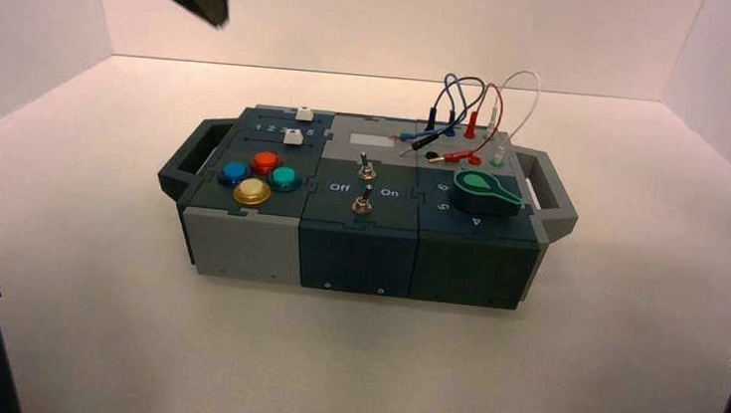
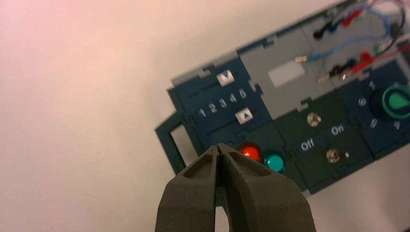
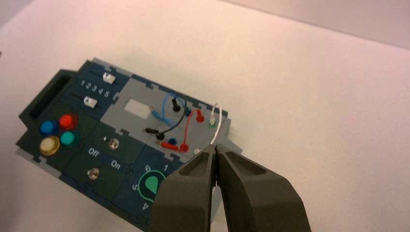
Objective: Push the red button with the left gripper.
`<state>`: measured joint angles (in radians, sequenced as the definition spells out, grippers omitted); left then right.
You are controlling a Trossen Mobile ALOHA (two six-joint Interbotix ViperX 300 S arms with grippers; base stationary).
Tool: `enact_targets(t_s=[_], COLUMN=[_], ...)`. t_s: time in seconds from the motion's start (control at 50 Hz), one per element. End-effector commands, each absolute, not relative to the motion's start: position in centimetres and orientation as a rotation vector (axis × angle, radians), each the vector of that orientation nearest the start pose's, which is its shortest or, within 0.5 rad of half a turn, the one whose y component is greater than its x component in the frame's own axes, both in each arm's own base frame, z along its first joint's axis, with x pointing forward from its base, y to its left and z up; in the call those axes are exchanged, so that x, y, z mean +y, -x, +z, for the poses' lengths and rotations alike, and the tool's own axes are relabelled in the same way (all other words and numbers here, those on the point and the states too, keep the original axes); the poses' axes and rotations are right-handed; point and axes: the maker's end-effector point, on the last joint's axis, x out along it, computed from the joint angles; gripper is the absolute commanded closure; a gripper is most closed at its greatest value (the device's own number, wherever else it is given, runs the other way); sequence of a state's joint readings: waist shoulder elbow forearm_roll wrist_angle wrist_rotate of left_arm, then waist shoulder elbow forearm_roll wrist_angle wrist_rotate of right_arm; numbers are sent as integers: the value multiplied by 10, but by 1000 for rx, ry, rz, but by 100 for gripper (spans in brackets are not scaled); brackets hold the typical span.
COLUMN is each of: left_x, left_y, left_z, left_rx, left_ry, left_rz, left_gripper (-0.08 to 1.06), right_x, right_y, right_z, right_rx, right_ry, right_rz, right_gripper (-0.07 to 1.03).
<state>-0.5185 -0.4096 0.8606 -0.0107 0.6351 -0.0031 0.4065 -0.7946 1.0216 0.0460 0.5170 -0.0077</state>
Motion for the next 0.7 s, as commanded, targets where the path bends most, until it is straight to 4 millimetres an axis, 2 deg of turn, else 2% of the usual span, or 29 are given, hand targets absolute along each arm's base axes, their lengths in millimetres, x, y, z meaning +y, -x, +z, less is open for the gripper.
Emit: enact_targets(t_s=[0.02, 0.26, 0.7], left_x=[-159, -177, -185], left_y=[-255, -261, -254], left_z=[137, 115, 73], left_rx=[1077, 1157, 1282], left_ry=[-287, -299, -348], left_rz=[-495, -510, -517], left_gripper=[101, 101, 101], right_x=[109, 111, 110], right_y=[-234, -235, -232], right_z=[208, 204, 201], right_rx=[709, 727, 746], right_ry=[104, 100, 103], right_rz=[411, 414, 414], right_gripper=[99, 99, 99])
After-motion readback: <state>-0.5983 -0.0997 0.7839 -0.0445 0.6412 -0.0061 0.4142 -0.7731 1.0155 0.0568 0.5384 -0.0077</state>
